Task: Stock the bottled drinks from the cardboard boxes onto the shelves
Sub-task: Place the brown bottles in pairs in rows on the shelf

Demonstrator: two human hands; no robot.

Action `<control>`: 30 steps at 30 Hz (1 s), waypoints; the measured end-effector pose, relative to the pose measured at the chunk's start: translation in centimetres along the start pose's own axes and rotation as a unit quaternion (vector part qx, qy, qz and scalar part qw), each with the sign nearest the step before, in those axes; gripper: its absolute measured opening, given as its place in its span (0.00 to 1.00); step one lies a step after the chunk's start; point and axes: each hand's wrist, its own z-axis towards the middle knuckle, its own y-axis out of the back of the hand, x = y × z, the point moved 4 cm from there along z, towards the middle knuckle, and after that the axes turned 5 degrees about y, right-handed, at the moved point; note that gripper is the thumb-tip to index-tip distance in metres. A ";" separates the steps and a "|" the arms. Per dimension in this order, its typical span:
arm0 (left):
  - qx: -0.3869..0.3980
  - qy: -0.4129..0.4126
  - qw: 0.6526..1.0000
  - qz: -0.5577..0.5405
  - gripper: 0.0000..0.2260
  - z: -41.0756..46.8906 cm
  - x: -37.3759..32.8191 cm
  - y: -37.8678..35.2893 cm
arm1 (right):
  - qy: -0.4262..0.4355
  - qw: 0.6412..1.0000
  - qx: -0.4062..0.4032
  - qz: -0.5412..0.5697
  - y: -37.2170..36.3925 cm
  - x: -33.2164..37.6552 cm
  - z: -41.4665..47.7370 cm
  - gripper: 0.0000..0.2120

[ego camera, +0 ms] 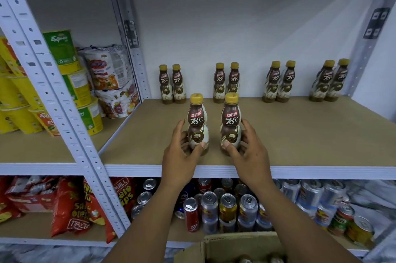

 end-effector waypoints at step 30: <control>0.016 -0.004 1.000 0.000 0.42 -0.1 0.0 -0.7 | 0.010 0.999 0.028 0.034 0.1 0.6 -0.1 0.37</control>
